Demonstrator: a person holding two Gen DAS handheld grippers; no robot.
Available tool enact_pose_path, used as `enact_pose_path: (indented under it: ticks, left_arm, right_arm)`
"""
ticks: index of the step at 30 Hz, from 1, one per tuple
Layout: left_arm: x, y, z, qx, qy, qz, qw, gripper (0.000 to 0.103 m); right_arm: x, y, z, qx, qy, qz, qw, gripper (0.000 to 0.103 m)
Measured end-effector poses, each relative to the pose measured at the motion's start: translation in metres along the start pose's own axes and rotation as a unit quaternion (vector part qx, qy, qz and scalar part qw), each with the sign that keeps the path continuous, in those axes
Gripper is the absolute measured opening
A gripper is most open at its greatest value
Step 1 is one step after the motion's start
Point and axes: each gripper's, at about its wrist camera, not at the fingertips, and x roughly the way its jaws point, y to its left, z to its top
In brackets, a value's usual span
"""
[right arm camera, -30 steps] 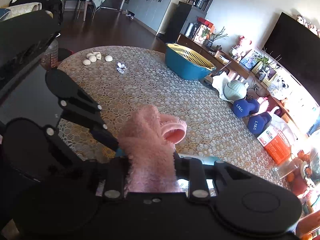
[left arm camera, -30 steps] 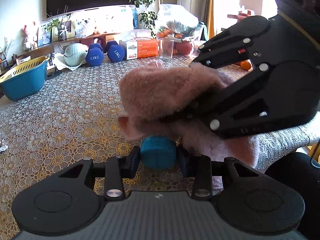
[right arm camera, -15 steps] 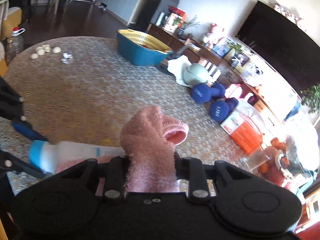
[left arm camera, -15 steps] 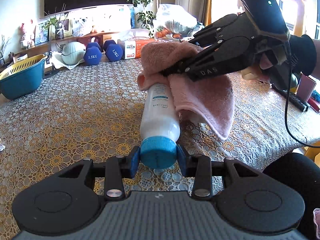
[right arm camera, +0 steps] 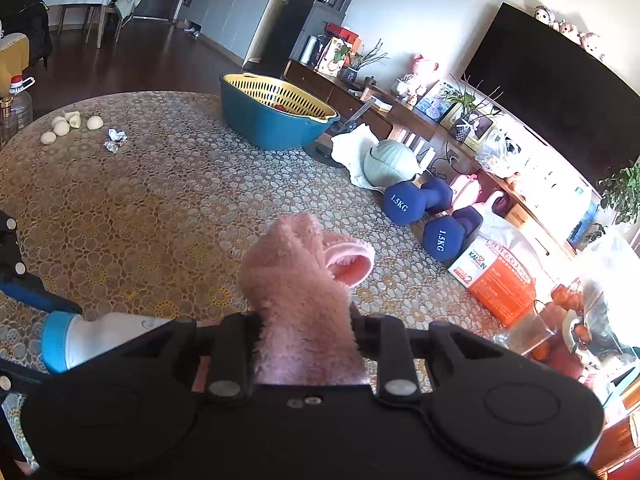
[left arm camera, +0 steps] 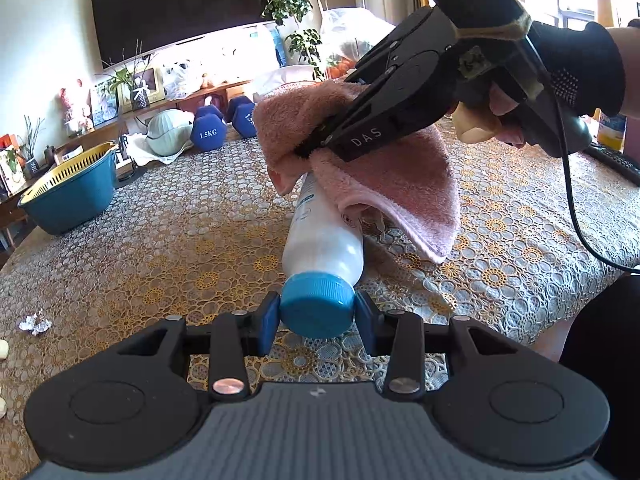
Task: Clean container
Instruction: 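Wipe the bottle near its shoulder with the pink cloth in the right gripper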
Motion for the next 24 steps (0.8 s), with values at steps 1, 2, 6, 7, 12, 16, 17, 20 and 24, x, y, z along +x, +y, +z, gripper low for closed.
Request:
enact_pose_path:
  ticks: [1, 2, 6, 7, 12, 16, 17, 20, 24]
  left_arm:
    - [0.001, 0.000, 0.000, 0.001, 0.001, 0.000, 1.0000, 0.040]
    - [0.001, 0.000, 0.000, 0.001, 0.001, 0.000, 1.0000, 0.040]
    - [0.001, 0.000, 0.001, 0.004, 0.002, 0.000, 1.0000, 0.040]
    - [0.000, -0.001, 0.000, 0.006, 0.002, 0.000, 1.0000, 0.040]
    - [0.001, -0.001, 0.000, 0.005, 0.004, -0.002, 1.0000, 0.040]
    - [0.001, -0.001, 0.001, 0.004, 0.004, -0.002, 1.0000, 0.040]
    - [0.001, 0.000, 0.001, 0.003, 0.005, -0.003, 1.0000, 0.040]
    - [0.001, 0.001, 0.001, -0.003, 0.005, -0.007, 1.0000, 0.040]
    - [0.001, 0.002, 0.000, -0.005, 0.006, -0.011, 0.9999, 0.039]
  right_arm:
    - [-0.002, 0.000, 0.000, 0.002, 0.000, -0.002, 1.000, 0.026]
    - [-0.005, 0.001, 0.001, 0.004, 0.000, -0.002, 1.000, 0.026]
    - [-0.022, 0.005, -0.001, -0.001, -0.008, 0.008, 1.000, 0.026]
    - [-0.028, 0.006, -0.001, -0.001, -0.011, 0.013, 1.000, 0.025]
    - [-0.060, 0.023, -0.005, -0.013, -0.031, 0.041, 0.999, 0.025]
    - [-0.074, 0.047, -0.008, -0.023, -0.033, 0.067, 0.997, 0.025]
    - [-0.076, 0.054, -0.009, -0.024, -0.033, 0.072, 0.997, 0.025]
    - [-0.078, 0.071, -0.015, -0.021, -0.030, 0.082, 0.996, 0.025]
    - [-0.076, 0.086, -0.027, -0.025, -0.027, 0.070, 0.997, 0.026]
